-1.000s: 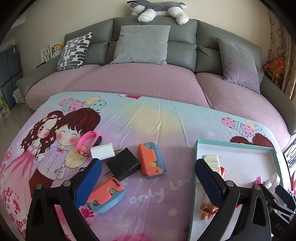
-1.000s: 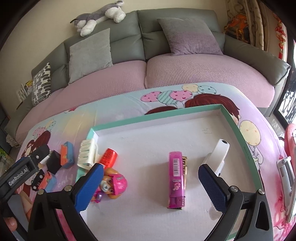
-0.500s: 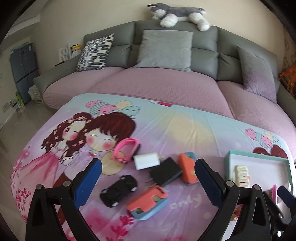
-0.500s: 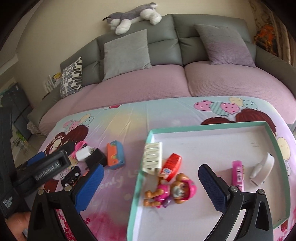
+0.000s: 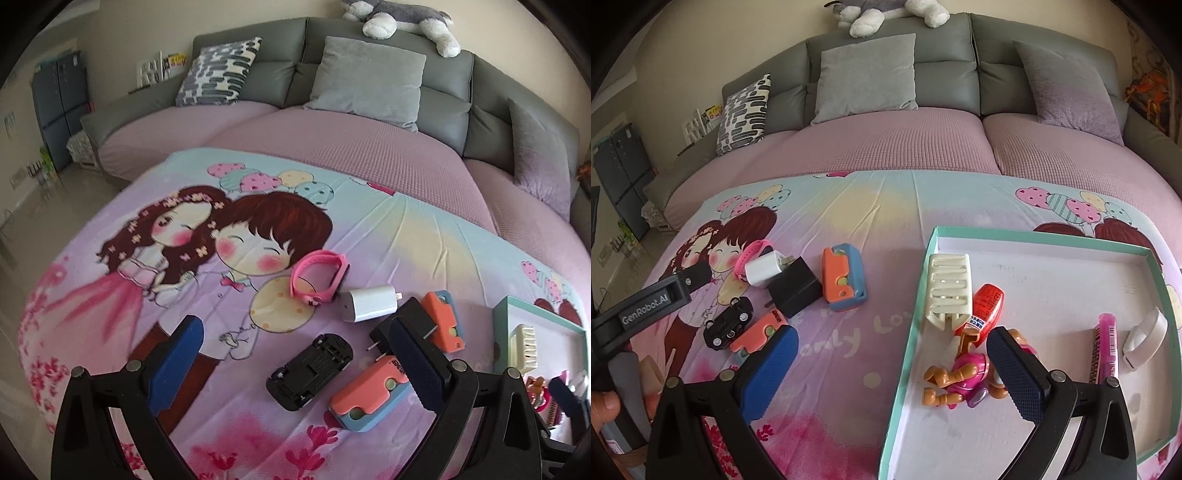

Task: Organize rigid objects
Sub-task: 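Move both tools back from the tray over the remaining objects, then grasp the black toy car with the left tool while the right tool grasps the coral-and-blue case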

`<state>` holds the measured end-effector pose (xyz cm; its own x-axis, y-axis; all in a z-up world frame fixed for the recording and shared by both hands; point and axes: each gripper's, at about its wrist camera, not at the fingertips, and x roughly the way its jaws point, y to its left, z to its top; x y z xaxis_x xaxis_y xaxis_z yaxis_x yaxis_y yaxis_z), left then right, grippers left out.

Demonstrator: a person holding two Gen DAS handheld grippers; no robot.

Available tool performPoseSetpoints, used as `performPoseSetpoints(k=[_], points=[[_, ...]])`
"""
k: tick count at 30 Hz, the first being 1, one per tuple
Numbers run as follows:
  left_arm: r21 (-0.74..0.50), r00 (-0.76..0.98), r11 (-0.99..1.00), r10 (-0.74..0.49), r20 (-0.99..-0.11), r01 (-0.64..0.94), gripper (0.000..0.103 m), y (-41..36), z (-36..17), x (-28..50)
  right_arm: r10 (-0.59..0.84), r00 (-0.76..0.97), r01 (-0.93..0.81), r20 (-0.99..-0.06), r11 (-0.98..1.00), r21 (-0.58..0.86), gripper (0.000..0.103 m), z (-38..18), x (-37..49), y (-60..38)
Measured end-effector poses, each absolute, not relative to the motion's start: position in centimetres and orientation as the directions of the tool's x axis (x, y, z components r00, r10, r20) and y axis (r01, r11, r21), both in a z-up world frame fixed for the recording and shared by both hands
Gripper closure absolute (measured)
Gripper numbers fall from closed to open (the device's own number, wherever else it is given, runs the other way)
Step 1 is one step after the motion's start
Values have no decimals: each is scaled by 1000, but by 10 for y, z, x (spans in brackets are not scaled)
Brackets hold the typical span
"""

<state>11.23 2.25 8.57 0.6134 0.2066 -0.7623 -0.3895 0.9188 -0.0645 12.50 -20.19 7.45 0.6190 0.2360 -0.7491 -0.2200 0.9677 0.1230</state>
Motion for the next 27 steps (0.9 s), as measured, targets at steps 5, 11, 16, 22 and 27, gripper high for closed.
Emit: performPoseSetpoints(k=[5, 11, 16, 22, 27], points=[[-85, 581, 925, 160, -798, -371, 3, 31, 72, 114, 230, 634, -216, -738, 969, 117, 0, 75, 123, -198], [-109, 557, 928, 117, -822, -355, 3, 44, 60, 112, 240, 633, -274, -736, 959, 77, 1, 71, 118, -171], [-83, 515, 929, 124, -848, -361, 3, 56, 49, 111, 282, 613, -351, -739, 934, 66, 1, 63, 114, -142], [-125, 510, 903, 115, -852, -412, 3, 80, 45, 103, 334, 542, -431, -772, 898, 85, 1, 41, 115, -110], [-122, 486, 895, 115, -866, -430, 3, 87, 37, 103, 296, 503, -474, -812, 880, 28, 1, 19, 117, -89]])
